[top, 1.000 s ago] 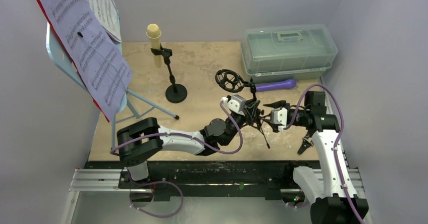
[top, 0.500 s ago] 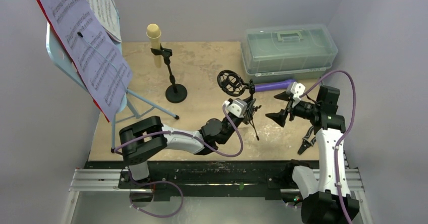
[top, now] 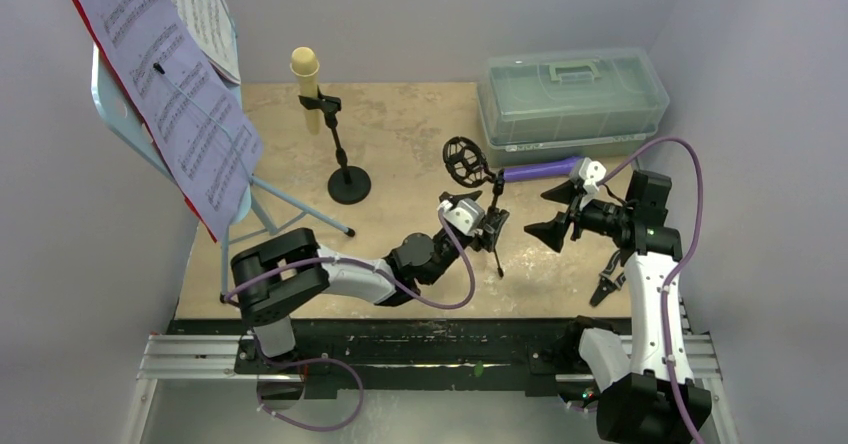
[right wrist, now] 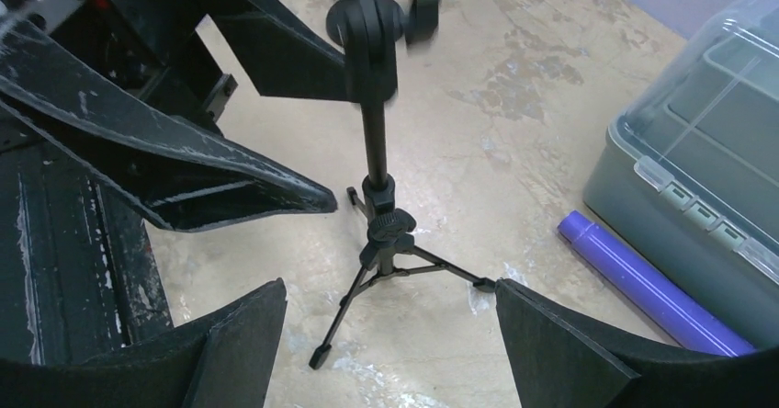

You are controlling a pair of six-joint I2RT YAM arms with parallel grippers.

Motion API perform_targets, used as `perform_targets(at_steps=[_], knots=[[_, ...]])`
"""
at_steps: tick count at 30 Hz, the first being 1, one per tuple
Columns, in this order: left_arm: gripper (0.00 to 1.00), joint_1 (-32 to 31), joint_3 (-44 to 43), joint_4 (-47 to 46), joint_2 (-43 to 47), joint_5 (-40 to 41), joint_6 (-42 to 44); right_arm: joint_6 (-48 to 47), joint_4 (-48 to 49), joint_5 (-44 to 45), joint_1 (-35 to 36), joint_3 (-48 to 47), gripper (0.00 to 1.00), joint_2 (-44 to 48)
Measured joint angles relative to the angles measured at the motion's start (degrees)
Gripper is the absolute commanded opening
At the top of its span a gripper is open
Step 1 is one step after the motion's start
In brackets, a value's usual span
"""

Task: Pack up the instrument practice props
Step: Place the microphone stand at the center of the board.

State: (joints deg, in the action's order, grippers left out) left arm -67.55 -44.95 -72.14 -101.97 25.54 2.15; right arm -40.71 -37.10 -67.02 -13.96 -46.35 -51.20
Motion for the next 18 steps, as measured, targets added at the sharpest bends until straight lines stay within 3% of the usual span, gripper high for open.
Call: perform_targets(at_steps=[3, 5, 10, 18], knots=[[0.93, 1.2, 1.4, 3.0, 3.3, -3.0, -2.4, 0.6, 0.4, 0.0, 0.0, 0.1, 0.88, 0.0], [0.98, 3.8, 2.7, 5.0, 5.5, -7.1, -5.5, 0.9, 0.6, 0.0, 0.0, 0.3, 0.88, 0.0], [0.99, 10.1, 3.1, 6.8, 7.1, -14.3, -11.1, 1.2, 0.7, 0.0, 0.0, 0.8, 0.88, 0.0], [0.89, 9.9, 3.3, 7.8, 7.3, -21.8, -12.6, 1.2, 0.7, 0.0, 0.0, 0.8, 0.88, 0.0]])
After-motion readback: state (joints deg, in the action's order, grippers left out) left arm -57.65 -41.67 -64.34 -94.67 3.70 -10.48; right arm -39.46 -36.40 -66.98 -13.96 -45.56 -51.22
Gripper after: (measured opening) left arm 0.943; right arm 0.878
